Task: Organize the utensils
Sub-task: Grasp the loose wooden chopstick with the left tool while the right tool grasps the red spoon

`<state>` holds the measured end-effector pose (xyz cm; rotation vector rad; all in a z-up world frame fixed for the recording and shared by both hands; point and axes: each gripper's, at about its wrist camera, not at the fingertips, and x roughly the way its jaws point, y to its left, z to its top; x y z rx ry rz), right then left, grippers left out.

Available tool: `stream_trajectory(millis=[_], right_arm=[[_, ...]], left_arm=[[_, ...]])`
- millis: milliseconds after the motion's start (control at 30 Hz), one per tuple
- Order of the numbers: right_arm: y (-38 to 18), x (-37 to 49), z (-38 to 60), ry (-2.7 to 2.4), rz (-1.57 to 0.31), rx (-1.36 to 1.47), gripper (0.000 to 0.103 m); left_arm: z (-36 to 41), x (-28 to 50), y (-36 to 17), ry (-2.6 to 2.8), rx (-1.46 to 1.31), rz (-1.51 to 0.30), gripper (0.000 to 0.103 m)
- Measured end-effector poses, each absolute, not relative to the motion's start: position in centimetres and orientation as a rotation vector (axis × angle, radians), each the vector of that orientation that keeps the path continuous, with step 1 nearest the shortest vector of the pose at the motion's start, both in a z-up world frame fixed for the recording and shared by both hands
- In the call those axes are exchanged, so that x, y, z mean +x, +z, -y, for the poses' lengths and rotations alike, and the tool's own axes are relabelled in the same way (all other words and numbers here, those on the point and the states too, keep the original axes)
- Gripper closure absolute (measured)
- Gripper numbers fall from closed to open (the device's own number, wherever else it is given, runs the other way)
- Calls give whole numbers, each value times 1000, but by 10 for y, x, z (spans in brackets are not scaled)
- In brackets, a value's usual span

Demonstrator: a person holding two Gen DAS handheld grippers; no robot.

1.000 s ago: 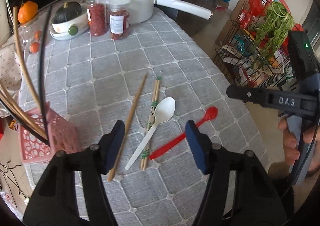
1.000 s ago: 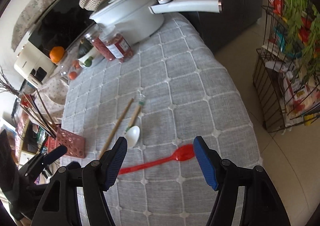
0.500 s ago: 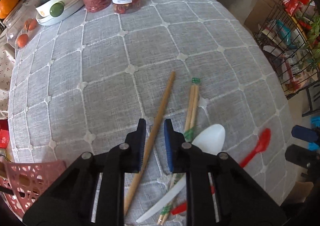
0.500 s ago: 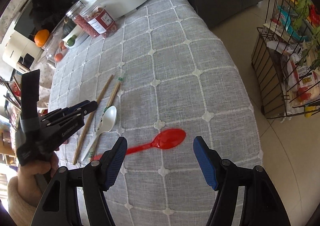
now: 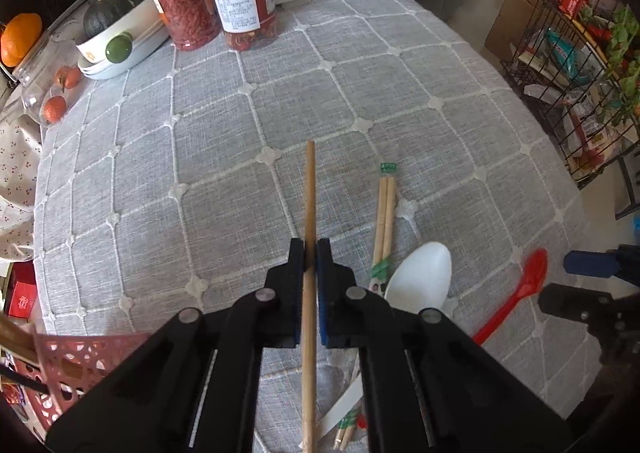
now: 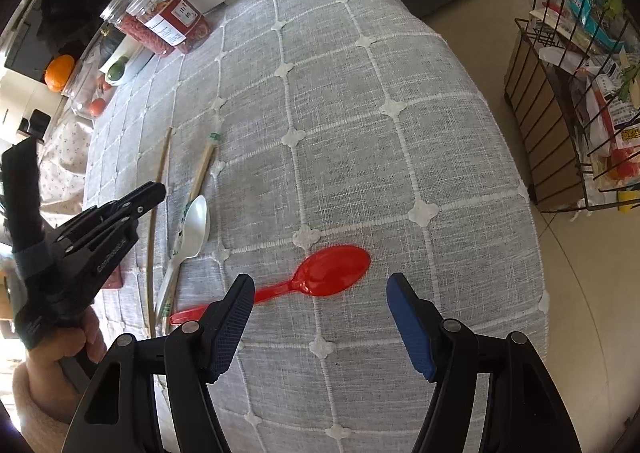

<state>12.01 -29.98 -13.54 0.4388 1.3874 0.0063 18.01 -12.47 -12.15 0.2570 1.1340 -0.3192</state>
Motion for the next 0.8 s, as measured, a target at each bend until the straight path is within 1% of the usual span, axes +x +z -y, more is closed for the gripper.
stream_trajectory(millis=[67,200,267,333,467,533,667,733,800], right_arm=[[-139,121,298,6,-1400,446,35],[-148,125,294,-14,-1428,476,47],[-148,127,293,-40,-1420,472,49],[-149,130,290,-64,-1414,468,53],[-147,132,278,-136,-1416,377,58],[-147,133,270,-175,-1410,321,63],[-147,134,259,-229,-1385,278,66],[-146,133,254,-224,-1371,271,76],[-146,133,252,-217,-1363,273,80]], left_arm=[[121,169,-106,-336,249,-1096,96],[108,143,-72,-370,224,-1020,96],[101,135,-59,-387,212,-983,96],[92,126,-46,-397,201,-945,96],[78,104,-26,-410,158,-883,96],[69,95,-19,-411,137,-854,96],[54,83,-3,-408,110,-802,96],[47,78,1,-411,93,-781,96],[42,73,6,-413,87,-761,96]])
